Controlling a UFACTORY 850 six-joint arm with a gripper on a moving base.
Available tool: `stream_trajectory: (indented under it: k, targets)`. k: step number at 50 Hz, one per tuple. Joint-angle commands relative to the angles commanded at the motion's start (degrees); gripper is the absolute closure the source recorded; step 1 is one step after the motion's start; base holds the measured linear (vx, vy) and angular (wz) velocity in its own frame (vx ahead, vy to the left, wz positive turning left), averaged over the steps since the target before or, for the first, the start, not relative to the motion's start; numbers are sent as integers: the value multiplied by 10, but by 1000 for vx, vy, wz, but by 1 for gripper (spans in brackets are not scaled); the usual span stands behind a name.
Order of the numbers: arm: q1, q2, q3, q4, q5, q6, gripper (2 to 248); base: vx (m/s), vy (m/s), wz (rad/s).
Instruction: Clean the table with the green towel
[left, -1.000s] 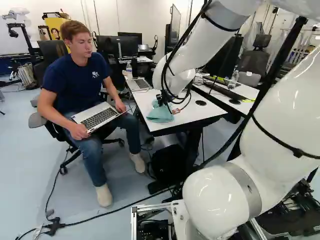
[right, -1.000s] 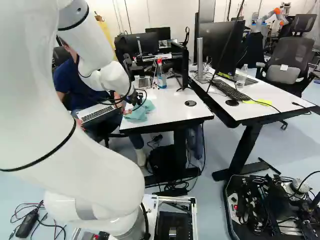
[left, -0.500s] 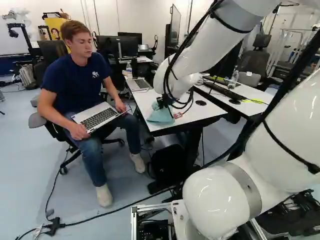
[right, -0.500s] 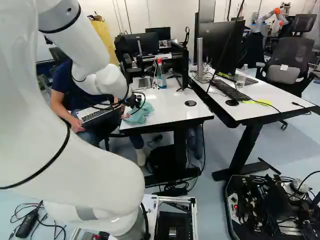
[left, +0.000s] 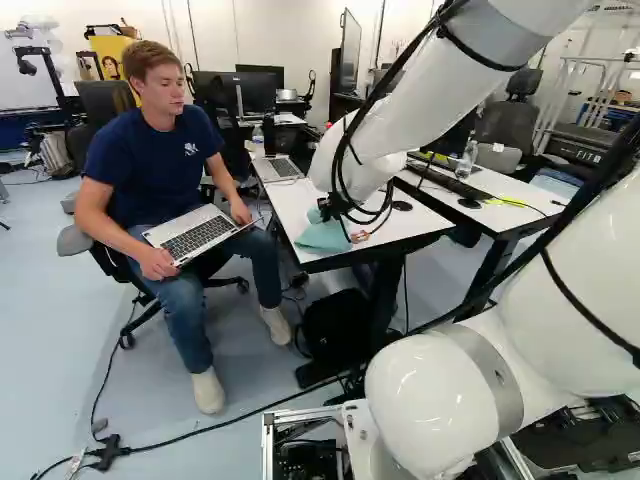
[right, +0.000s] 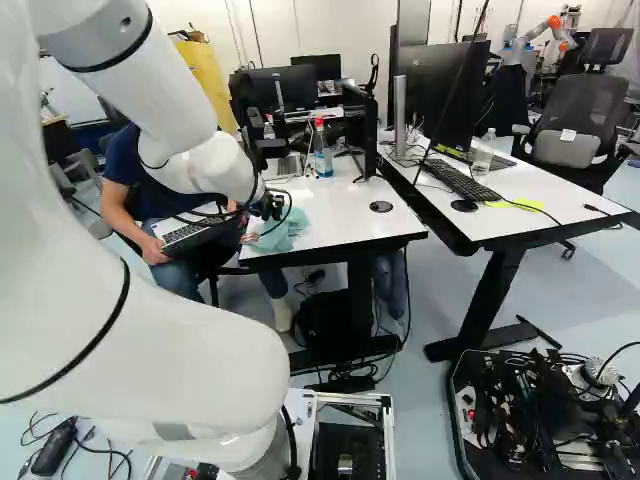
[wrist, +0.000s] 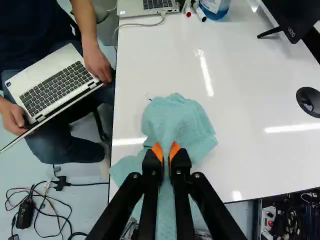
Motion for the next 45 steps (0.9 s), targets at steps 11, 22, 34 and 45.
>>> stream_trajectory:
  k: [11,22,34,45]
  targets:
    - [0,0,0,0,0,0,215,0,0,0]
    - [0,0,0,0,0,0,215,0,0,0]
    - [0,0,0,0,0,0,215,0,0,0]
    - [0,0,0,0,0,0,215,0,0,0]
